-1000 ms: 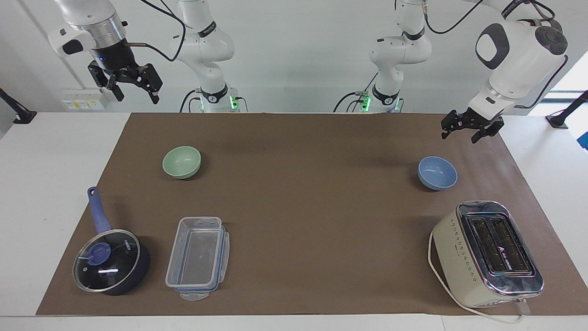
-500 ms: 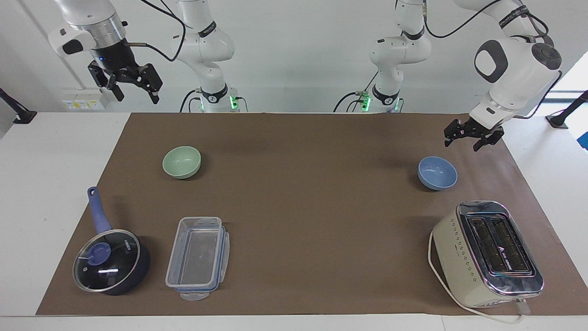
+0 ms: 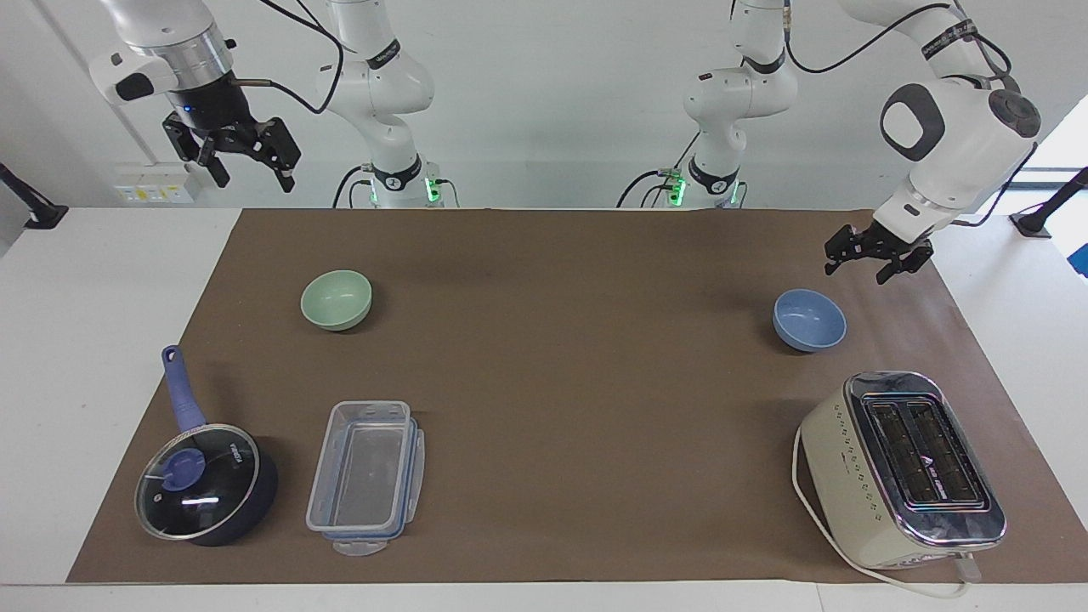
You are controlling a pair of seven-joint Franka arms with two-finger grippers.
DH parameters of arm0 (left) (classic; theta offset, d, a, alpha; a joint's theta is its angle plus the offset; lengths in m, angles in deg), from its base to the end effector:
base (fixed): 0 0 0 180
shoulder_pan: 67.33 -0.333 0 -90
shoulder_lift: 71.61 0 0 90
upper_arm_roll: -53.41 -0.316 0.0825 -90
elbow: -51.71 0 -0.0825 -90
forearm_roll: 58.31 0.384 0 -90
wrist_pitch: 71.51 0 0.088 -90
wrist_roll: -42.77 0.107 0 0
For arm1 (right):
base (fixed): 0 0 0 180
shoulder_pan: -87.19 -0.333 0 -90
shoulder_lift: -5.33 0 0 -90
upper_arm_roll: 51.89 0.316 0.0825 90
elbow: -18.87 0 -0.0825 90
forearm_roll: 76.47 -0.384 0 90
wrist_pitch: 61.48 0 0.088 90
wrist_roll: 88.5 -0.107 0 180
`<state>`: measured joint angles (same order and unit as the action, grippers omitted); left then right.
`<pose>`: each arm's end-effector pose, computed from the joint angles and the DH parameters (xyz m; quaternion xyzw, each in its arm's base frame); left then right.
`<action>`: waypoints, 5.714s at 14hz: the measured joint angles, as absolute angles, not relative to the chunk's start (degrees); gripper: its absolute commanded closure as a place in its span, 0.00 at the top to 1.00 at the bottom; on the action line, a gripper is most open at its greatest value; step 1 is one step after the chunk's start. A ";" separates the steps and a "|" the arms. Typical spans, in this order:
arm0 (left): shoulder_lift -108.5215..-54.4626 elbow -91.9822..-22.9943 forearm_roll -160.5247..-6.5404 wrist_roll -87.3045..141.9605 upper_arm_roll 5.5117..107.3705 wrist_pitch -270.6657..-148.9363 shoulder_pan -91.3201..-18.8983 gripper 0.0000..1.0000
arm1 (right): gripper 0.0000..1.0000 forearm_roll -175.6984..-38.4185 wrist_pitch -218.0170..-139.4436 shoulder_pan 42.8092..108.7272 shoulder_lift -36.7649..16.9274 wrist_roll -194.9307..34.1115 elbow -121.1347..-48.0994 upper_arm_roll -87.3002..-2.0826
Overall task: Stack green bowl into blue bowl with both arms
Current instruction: 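Reach the left gripper to the blue bowl rim and grasp it, then slide the blue bowl to mid-table while the right gripper reaches the green bowl, then open the left gripper and withdraw while the right gripper grasps the green bowl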
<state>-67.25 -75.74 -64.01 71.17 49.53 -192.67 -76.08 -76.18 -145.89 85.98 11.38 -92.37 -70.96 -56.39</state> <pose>0.4981 0.1072 0.4041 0.9927 -0.1109 -0.0002 0.0478 0.5098 -0.0325 0.6733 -0.9980 0.0625 -0.0053 0.0016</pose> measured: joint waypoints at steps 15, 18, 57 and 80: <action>-74.54 -79.82 -68.14 73.93 50.36 -205.60 -77.74 0.67 | 1.00 -76.18 -145.89 85.98 11.38 -92.37 -70.96 -56.39; -74.73 -79.88 -68.21 73.93 50.44 -206.08 -77.39 0.05 | 1.00 -76.18 -145.89 85.98 11.38 -92.37 -70.96 -56.39; -80.13 -74.10 -68.99 18.93 52.09 -216.23 -29.39 0.02 | 1.00 -76.18 -173.82 93.53 7.60 -68.83 -101.73 -57.31; -69.54 -54.96 -66.84 36.88 50.10 -179.98 -47.27 1.00 | 0.00 -76.26 -184.96 95.07 4.78 -67.20 -112.62 -57.16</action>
<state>-69.54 -54.96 -66.84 36.88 50.10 -179.98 -47.27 -76.26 -184.96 95.07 4.78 -67.20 -112.62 -57.16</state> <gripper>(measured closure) 0.000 0.960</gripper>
